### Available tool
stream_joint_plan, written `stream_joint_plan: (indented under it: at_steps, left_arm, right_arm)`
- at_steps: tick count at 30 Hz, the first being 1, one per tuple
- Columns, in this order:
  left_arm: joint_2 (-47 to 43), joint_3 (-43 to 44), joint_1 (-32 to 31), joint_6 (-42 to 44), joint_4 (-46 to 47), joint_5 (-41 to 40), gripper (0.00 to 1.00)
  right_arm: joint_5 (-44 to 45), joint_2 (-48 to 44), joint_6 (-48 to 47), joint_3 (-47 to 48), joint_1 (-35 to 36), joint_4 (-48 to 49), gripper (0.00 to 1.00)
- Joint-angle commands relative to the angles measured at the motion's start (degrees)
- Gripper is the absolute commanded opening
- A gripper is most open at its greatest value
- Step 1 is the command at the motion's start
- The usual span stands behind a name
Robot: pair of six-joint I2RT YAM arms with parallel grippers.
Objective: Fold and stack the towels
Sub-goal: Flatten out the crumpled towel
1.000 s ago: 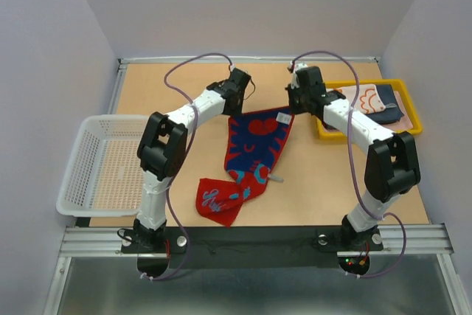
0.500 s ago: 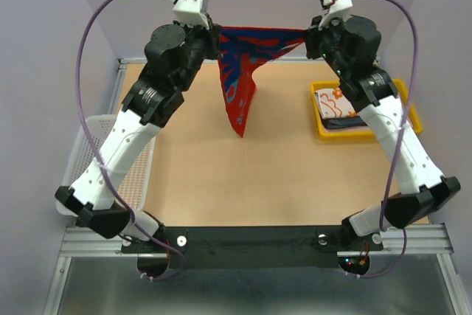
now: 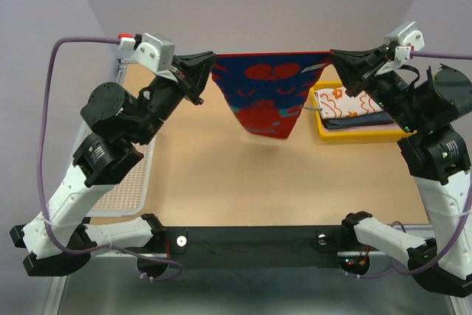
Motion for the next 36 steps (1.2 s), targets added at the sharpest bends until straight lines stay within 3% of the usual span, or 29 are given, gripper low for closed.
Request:
stream_joint_plan:
  at_steps: [1, 7, 11, 12, 17, 23, 29, 36]
  left_arm:
    - [-5.2, 0.7, 1.3, 1.7, 4.4, -5.9, 0.0]
    - [-3.4, 1.1, 1.2, -0.8, 2.5, -10.6, 0.0]
    - [3.0, 0.2, 2.5, -0.3, 0.9, -24.3, 0.0]
    - [4.4, 0.0, 3.9, -0.7, 0.3, -24.3, 0.0]
    - [14.5, -6.4, 19.1, -6.4, 4.3, -15.6, 0.0]
    - [30.2, -6.8, 27.3, -8.5, 11.3, -9.5, 0.0]
    - [42.8, -0.4, 30.8, -8.5, 10.0, -6.6, 0.0]
    - [43.9, -3.3, 31.1, -8.5, 10.6, -3.6, 0.0]
  right_arm:
    - [3.3, -1.0, -1.4, 2.0, -2.0, -2.3, 0.01]
    - [3.8, 3.2, -0.9, 5.1, -2.0, -3.5, 0.0]
    - [7.5, 9.8, -1.3, 5.3, -1.9, -3.4, 0.0]
    - [8.6, 11.2, -1.3, 5.3, -2.0, -3.3, 0.01]
    - [16.0, 21.7, -1.8, 4.6, -2.0, -1.0, 0.01]
    - [20.3, 40.1, -6.9, 6.5, -2.0, 6.1, 0.0]
    - [18.9, 49.3, -8.8, 10.2, -2.0, 9.2, 0.0]
    - [18.4, 49.3, -9.5, 4.1, -2.0, 10.2, 0.0]
